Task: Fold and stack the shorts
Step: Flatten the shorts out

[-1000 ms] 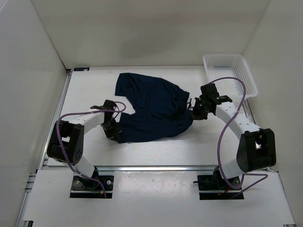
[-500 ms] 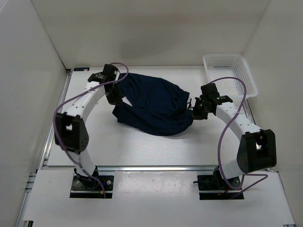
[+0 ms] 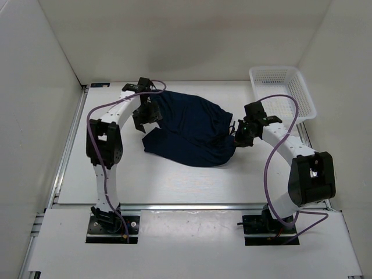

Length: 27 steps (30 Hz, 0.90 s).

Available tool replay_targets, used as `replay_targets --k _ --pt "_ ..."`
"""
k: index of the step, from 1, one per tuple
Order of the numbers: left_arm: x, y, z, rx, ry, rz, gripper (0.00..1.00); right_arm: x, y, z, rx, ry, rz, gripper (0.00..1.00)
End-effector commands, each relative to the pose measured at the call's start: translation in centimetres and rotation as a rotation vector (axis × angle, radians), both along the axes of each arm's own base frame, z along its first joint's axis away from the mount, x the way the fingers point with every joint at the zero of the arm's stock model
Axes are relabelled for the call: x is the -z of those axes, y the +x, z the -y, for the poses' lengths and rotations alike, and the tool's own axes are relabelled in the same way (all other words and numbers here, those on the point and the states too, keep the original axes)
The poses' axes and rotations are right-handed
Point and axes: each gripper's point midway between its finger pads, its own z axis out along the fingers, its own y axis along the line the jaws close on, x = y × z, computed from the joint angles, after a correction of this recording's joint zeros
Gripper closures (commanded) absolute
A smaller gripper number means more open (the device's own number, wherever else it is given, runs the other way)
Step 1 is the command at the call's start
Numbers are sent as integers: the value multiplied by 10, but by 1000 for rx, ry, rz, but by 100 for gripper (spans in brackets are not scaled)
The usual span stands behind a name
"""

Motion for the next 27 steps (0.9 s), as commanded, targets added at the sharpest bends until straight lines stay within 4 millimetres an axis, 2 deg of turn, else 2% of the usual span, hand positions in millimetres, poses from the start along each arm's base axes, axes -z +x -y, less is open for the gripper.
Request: replay_targets --k 1,2,3,4,8,11,14,15,17,19,20,21,22,25,27 --pt "-61 -16 -10 -17 -25 133 24 -16 17 -6 -6 29 61 100" --pt "-57 -20 -15 -27 -23 131 29 -16 17 -6 -6 29 61 100" --pt "-42 -31 -15 -22 -30 91 33 -16 17 -6 -13 25 64 100" --pt "-37 -33 -13 -22 -62 77 35 -16 17 -6 -14 25 64 100" --pt "-9 -35 -6 -4 -87 10 21 -16 19 -6 -21 21 66 100" --pt "10 -31 -1 11 -102 -21 21 -16 18 -8 -26 29 64 100" --pt "9 -24 5 40 -127 -7 25 -13 16 -7 -26 27 56 100" --pt "15 -22 7 41 -134 -22 28 -13 16 -7 -34 23 58 100" --pt "15 -21 11 57 -154 -24 42 -13 16 -5 -30 15 60 100" --pt "15 -22 14 66 -154 -25 62 -13 16 -5 -29 15 60 100" --pt "15 -22 14 75 -152 -24 78 -13 16 -5 -29 15 60 100" --pt "15 -25 13 75 -152 -27 87 -13 16 -5 -29 15 60 100" --pt "15 -25 13 75 -152 -27 90 -13 16 -5 -29 15 60 100" --pt "10 -28 10 73 -142 -15 90 -13 16 -5 -29 15 60 100" --pt "6 -31 1 65 -116 -15 90 -15 17 -5 -29 15 60 100"
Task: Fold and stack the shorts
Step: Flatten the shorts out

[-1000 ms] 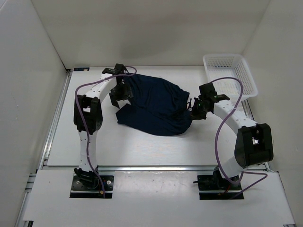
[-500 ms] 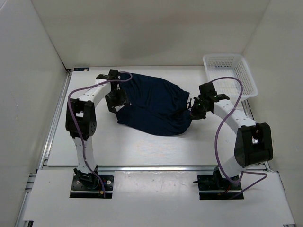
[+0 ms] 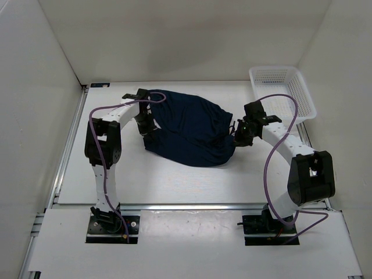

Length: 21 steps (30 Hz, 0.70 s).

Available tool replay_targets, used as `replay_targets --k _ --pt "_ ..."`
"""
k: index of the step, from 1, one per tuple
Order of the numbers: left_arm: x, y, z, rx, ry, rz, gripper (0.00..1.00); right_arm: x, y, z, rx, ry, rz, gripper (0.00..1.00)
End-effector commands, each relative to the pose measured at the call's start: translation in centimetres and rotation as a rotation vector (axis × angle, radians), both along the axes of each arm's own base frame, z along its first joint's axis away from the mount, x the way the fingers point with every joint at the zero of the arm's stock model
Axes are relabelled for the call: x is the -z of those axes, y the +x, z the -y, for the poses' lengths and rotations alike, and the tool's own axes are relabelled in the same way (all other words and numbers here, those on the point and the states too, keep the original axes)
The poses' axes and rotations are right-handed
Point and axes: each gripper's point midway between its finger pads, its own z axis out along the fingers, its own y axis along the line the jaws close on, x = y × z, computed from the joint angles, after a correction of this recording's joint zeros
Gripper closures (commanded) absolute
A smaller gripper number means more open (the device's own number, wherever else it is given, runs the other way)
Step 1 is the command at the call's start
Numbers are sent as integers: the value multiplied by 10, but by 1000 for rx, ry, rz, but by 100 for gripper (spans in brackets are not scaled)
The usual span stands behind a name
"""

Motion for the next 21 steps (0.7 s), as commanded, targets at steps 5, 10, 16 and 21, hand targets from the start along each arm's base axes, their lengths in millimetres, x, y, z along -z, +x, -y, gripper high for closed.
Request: replay_targets --k 5,10,16,21 --pt "-83 26 -27 -29 11 202 90 -28 33 0 15 11 76 100" --pt "-190 94 -58 -97 -11 460 90 -129 126 -9 53 72 279 100" --pt "-325 109 -104 -222 -213 819 90 -258 182 -10 77 187 522 100" --pt "-377 60 -110 -206 -204 962 90 -258 152 0 65 173 561 100"
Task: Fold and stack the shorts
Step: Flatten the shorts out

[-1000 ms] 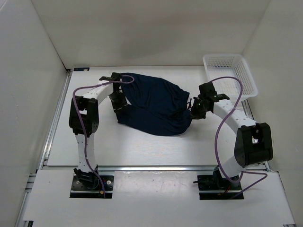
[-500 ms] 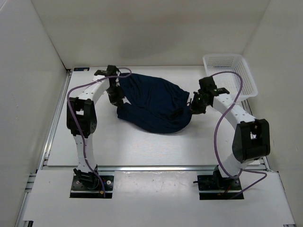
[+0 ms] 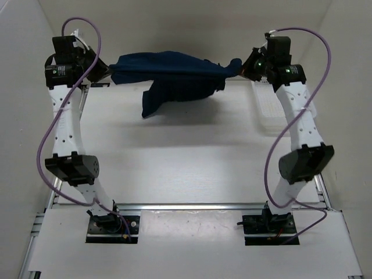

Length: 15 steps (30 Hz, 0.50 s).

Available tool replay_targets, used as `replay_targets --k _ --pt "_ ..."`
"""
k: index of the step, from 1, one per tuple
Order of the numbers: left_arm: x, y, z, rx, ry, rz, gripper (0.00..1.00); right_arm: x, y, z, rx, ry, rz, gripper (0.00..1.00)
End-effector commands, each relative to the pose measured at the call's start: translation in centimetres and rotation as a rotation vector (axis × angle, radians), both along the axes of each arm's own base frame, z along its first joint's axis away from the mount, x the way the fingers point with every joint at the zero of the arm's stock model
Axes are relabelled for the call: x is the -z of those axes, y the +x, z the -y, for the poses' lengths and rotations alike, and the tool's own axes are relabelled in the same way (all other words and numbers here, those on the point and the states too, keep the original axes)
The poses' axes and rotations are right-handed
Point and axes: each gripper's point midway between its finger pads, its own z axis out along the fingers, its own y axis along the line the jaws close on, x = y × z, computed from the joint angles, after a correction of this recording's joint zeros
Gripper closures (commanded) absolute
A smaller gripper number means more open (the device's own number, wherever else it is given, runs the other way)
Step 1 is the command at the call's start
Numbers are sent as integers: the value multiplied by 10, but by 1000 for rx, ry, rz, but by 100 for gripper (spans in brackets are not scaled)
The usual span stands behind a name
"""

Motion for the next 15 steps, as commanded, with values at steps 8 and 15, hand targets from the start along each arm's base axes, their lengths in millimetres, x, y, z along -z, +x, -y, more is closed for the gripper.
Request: replay_targets --k 8,15 --pt "146 -125 19 31 57 -322 90 169 -144 14 -37 -83 -315 95" --pt "261 -217 33 27 -14 -630 46 248 -231 44 112 -114 -524 27"
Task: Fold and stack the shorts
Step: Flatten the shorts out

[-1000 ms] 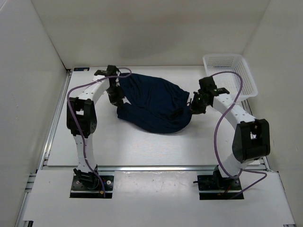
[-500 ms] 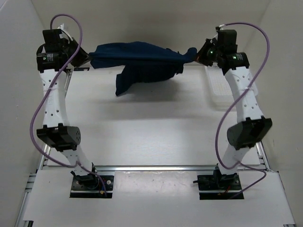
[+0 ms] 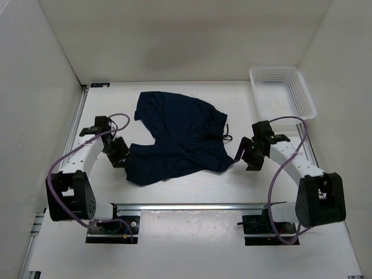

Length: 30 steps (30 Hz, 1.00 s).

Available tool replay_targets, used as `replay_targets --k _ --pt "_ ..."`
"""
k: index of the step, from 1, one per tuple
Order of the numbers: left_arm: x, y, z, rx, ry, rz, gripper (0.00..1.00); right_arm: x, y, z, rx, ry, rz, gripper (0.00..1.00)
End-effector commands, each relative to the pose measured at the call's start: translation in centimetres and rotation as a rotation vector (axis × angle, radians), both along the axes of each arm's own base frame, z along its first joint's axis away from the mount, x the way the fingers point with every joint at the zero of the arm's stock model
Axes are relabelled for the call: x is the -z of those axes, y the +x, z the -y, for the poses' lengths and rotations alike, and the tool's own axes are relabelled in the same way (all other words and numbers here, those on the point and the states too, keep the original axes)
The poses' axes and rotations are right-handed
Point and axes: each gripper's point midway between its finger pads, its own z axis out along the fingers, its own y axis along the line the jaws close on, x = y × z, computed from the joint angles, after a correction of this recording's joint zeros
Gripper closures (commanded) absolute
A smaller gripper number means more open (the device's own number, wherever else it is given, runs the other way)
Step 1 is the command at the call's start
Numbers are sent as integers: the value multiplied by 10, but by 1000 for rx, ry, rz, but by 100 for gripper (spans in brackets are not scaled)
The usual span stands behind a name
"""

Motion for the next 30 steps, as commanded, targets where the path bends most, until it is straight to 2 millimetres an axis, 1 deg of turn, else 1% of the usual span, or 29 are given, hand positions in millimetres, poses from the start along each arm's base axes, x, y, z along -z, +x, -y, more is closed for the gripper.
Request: replay_targets --k 1,2,3,4,5,6,7,8,9,10,11,12,13,14,15,16,17,18,19,20,21,23,24,25,27,28,29,30 --pt "-24 0 0 -32 1 120 48 -40 16 5 85 10 175 29" --pt "-27 -6 0 -41 -2 111 53 -46 15 7 101 8 182 30" --pt "-30 -8 1 -59 -9 113 60 -54 17 6 101 15 209 33" --pt "-31 -12 3 -63 -22 114 76 -58 18 6 101 16 210 41" --pt "-35 -16 4 -73 -26 119 80 -58 18 6 101 16 210 44" --pt "-26 -23 4 -96 -25 78 80 -60 18 6 101 16 210 48" --pt "-23 -26 -1 -116 -1 75 80 -60 18 6 101 16 210 52" --pt "-19 -28 -3 -133 9 61 70 -61 17 3 92 33 206 56" --pt "-10 -33 -3 -133 10 29 55 -60 18 1 86 42 200 56" --pt "-8 -33 -2 -144 7 14 40 -56 15 -1 80 51 185 57" --pt "1 -34 0 -149 -4 -24 23 -49 13 -4 81 64 165 57" --pt "7 -33 1 -147 -12 -37 23 -46 12 -9 66 94 153 56" --pt "10 -27 -1 -149 -4 -30 23 -39 8 -11 58 105 138 56" --pt "21 -20 -4 -171 13 -50 27 -34 7 -14 64 118 119 55" --pt "24 -15 -8 -178 33 -54 39 -30 8 -16 59 128 115 55" --pt "20 -2 -9 -175 50 -35 43 -28 7 -17 56 133 101 55" --pt "22 3 -15 -185 84 -42 47 -25 7 -17 56 133 100 55" --pt "31 10 -17 -187 95 -71 47 -23 6 -17 56 130 90 55" --pt "26 22 -16 -168 108 -53 44 -23 6 -17 56 130 90 55" --pt "29 27 -16 -158 130 -58 39 -23 6 -17 47 127 93 55" --pt "40 29 -15 -149 144 -98 37 -23 6 -17 47 127 93 55" --pt "44 38 -8 -113 149 -107 35 -19 7 -15 43 112 90 55" --pt "48 39 -5 -92 153 -120 32 -17 6 -15 44 110 81 55" --pt "59 36 -4 -83 168 -156 31 -18 9 -15 36 107 85 55" --pt "65 40 -4 -74 195 -162 31 -22 12 -16 35 110 97 55" --pt "71 38 -3 -65 207 -180 31 -20 12 -15 26 104 91 55" --pt "71 38 -5 -86 215 -182 33 -20 12 -15 26 104 91 55" --pt "76 31 -11 -103 250 -205 36 -23 15 -16 25 106 101 55"
